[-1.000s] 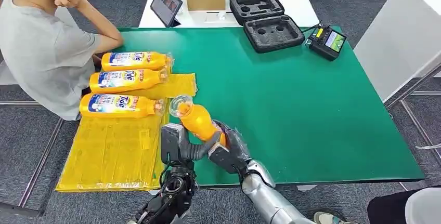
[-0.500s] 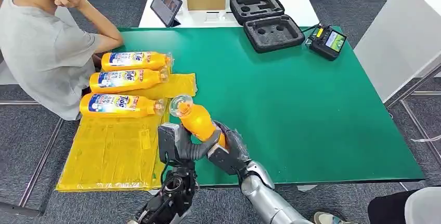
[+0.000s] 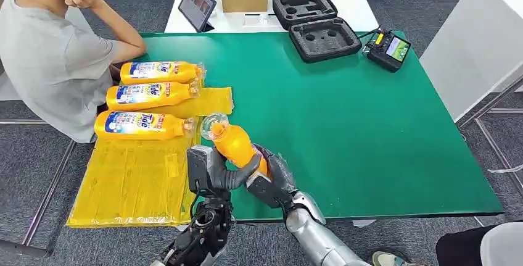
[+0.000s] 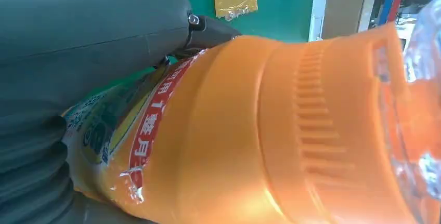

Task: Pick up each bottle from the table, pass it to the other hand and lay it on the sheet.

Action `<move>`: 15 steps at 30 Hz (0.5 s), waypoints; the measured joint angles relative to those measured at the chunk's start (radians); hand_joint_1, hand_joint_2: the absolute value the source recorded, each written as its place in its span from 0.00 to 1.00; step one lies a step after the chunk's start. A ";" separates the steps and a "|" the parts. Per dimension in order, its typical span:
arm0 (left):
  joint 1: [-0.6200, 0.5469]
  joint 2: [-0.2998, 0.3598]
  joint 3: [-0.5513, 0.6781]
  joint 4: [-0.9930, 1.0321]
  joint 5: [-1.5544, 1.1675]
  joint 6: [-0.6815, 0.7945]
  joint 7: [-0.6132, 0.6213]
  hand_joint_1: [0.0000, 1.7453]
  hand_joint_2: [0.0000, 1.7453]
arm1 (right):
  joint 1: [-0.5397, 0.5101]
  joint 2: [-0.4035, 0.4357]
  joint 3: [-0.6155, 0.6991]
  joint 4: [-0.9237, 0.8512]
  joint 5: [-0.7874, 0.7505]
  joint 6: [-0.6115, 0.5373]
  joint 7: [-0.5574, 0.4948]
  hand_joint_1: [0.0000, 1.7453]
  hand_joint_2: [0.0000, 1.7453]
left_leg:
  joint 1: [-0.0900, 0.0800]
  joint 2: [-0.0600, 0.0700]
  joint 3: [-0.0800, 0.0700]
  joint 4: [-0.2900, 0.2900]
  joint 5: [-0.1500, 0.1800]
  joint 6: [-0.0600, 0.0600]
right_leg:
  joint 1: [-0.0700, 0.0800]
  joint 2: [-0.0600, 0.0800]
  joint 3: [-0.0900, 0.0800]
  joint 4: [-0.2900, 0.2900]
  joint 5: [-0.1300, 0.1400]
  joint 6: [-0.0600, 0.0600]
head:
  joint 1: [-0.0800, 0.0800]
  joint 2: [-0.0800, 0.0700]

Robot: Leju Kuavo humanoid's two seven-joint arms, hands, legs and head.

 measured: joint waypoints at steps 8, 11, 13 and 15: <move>-0.024 0.000 -0.005 0.025 0.155 -0.112 0.078 1.00 1.00 | 0.002 -0.003 0.008 0.002 0.026 -0.063 0.000 0.85 1.00 | 0.000 0.000 0.000 0.000 0.000 0.000 | 0.000 0.000 0.000 0.000 0.000 0.000 | 0.000 0.000; -0.030 0.000 -0.006 0.031 0.183 -0.142 0.093 1.00 1.00 | 0.004 -0.003 0.008 0.006 0.033 -0.087 0.000 0.77 1.00 | 0.000 0.000 0.000 0.000 0.000 0.000 | 0.000 0.000 0.000 0.000 0.000 0.000 | 0.000 0.000; -0.030 0.000 -0.006 0.031 0.183 -0.142 0.093 1.00 1.00 | 0.004 -0.003 0.008 0.006 0.033 -0.087 0.000 0.77 1.00 | 0.000 0.000 0.000 0.000 0.000 0.000 | 0.000 0.000 0.000 0.000 0.000 0.000 | 0.000 0.000; -0.030 0.000 -0.006 0.032 0.184 -0.144 0.093 1.00 1.00 | 0.004 -0.003 0.008 0.006 0.033 -0.088 0.000 0.50 1.00 | 0.000 0.000 0.000 0.000 0.000 0.000 | 0.000 0.000 0.000 0.000 0.000 0.000 | 0.000 0.000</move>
